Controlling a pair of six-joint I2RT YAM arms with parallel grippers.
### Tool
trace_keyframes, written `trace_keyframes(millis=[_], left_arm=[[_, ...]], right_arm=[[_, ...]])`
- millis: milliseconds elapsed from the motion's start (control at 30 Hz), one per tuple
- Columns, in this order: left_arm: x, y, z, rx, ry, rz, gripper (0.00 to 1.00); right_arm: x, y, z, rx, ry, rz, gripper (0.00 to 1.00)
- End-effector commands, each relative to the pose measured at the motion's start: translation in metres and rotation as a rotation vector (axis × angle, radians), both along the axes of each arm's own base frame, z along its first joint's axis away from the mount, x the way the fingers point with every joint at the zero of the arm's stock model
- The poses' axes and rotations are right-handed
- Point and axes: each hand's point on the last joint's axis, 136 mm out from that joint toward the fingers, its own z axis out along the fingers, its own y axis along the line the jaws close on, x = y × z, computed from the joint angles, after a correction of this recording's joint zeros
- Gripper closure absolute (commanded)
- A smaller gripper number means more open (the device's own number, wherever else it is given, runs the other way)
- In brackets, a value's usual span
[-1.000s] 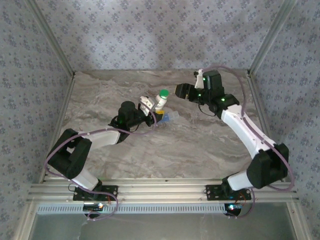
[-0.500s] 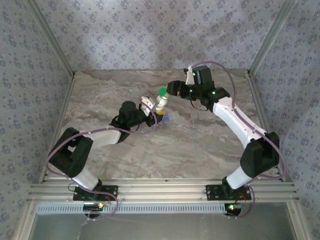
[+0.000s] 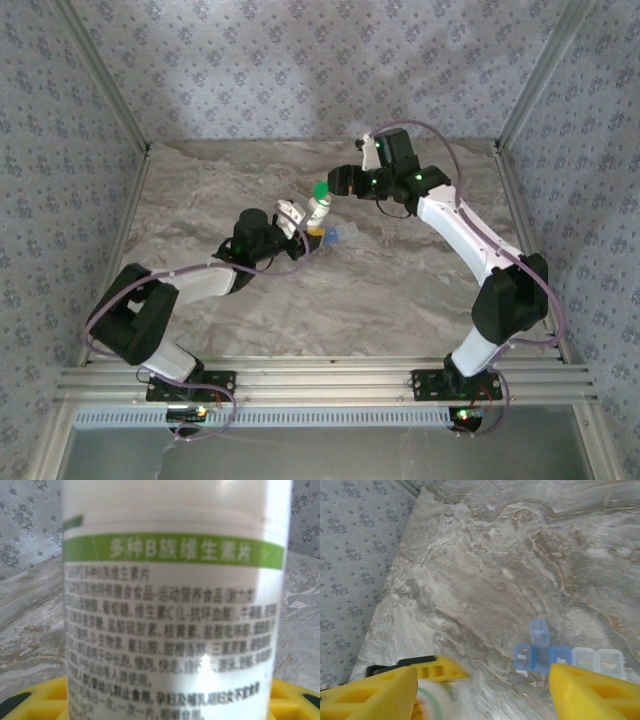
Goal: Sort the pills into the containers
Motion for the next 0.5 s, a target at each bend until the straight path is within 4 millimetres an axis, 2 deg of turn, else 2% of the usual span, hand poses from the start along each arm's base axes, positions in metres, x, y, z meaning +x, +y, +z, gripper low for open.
trace_keyframes(millis=[0, 67, 133, 367, 467], left_arm=[[-0.007, 0.016, 0.022, -0.02, -0.073, 0.05, 1.0], [-0.013, 0.027, 0.023, -0.026, -0.079, 0.083, 1.0], [-0.018, 0.035, 0.025, -0.04, -0.083, 0.109, 1.0], [-0.037, 0.06, 0.035, -0.074, -0.115, 0.173, 1.0], [-0.044, 0.071, 0.035, -0.072, -0.123, 0.203, 1.0]], right_arm=[[0.005, -0.011, 0.003, -0.021, -0.025, -0.004, 0.29], [0.019, -0.021, -0.013, -0.047, -0.028, -0.042, 0.29], [0.027, -0.021, -0.035, -0.073, -0.009, -0.035, 0.29], [0.065, -0.006, -0.104, -0.141, 0.053, -0.004, 0.29], [0.071, 0.003, -0.134, -0.159, 0.103, 0.019, 0.3]])
